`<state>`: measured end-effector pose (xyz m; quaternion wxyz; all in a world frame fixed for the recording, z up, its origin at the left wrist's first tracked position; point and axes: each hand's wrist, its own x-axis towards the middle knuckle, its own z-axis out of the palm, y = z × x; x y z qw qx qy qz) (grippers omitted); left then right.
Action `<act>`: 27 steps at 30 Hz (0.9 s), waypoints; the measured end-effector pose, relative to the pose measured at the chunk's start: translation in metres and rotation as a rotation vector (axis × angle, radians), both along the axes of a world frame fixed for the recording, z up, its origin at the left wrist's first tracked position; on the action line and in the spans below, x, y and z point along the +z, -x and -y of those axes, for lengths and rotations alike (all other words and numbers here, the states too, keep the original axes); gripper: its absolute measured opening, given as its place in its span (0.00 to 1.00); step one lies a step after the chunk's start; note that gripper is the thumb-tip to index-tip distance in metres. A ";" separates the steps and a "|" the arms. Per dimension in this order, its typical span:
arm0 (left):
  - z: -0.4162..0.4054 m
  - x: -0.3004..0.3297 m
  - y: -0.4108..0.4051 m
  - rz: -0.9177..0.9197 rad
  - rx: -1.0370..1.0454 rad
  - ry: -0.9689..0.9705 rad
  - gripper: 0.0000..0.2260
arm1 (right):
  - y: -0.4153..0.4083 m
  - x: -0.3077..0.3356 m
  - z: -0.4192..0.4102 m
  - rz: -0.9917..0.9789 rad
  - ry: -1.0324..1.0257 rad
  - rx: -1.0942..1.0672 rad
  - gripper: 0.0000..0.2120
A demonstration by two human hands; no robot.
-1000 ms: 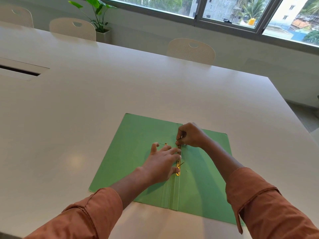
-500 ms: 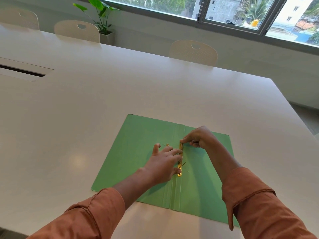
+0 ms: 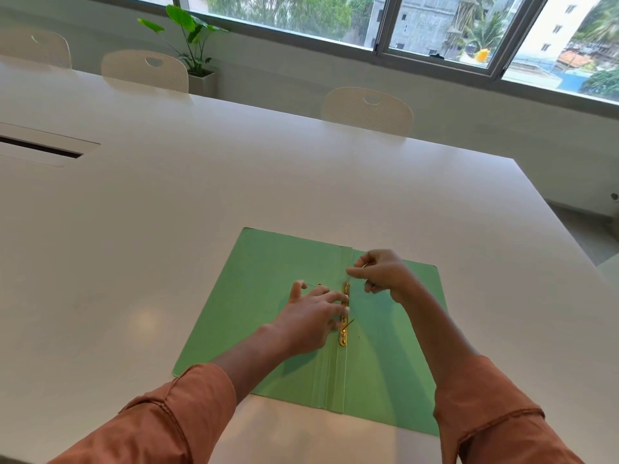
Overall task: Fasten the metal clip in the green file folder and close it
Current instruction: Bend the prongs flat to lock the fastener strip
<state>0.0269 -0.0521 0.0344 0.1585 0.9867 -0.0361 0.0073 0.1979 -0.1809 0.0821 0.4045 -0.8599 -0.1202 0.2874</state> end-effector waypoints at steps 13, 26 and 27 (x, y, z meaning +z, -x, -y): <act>-0.003 -0.006 -0.007 0.077 0.014 0.039 0.13 | 0.096 -0.007 0.041 0.416 0.068 0.248 0.02; 0.000 -0.006 -0.010 0.092 0.028 0.009 0.12 | 0.148 -0.040 0.053 0.676 0.196 0.218 0.10; 0.000 -0.005 -0.010 0.086 0.024 0.004 0.12 | 0.150 -0.039 0.052 0.683 0.221 0.239 0.11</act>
